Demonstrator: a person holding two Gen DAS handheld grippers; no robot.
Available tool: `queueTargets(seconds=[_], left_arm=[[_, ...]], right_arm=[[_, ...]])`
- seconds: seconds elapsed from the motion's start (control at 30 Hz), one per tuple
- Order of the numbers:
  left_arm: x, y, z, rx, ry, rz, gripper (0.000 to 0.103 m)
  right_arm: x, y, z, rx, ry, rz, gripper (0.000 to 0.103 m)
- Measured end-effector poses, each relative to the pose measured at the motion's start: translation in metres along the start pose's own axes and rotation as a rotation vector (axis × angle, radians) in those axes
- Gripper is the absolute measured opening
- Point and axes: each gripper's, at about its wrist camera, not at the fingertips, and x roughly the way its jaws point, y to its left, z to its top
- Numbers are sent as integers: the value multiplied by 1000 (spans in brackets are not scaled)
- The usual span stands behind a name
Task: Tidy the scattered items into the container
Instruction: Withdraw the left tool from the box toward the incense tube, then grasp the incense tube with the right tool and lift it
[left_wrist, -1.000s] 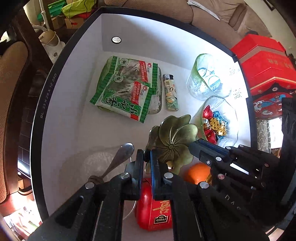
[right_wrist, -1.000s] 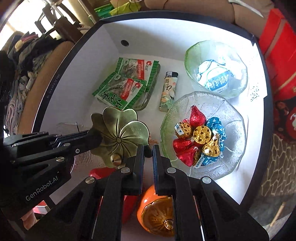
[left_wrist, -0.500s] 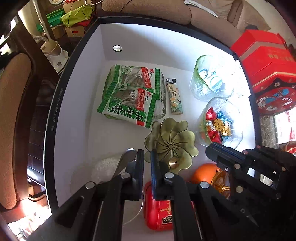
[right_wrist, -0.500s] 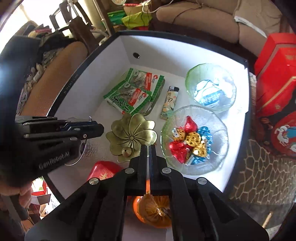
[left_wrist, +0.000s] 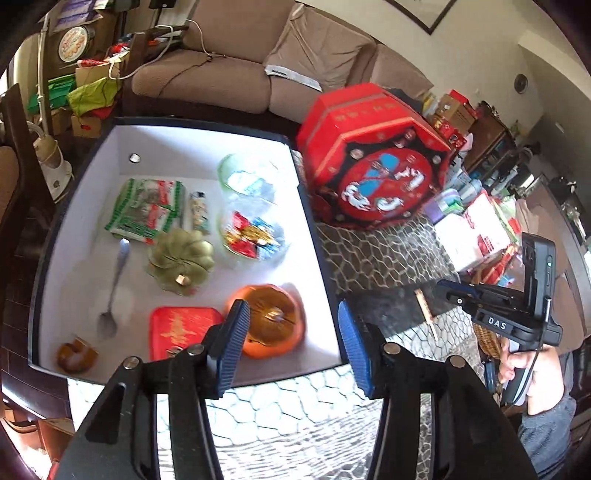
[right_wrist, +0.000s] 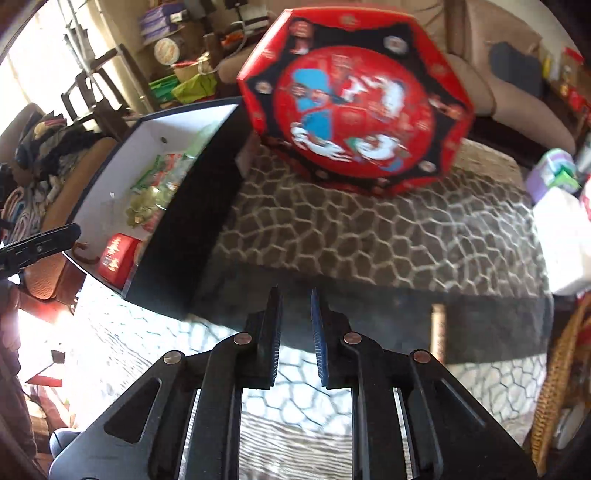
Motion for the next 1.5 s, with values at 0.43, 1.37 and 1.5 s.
queueTargets(seconds=[0.43,1.37,1.5], left_arm=[[176,-145,-60,-88,158,-100,50],[299,-242,-38,63,177,74,20],[294,-241,-38,57,174,82,19]], right_arm=[[27,-129,-106,149,-27,-112,23],[75,-136,-120,142,-3,22,14],[73,-130,-119,136,-2,40,14]])
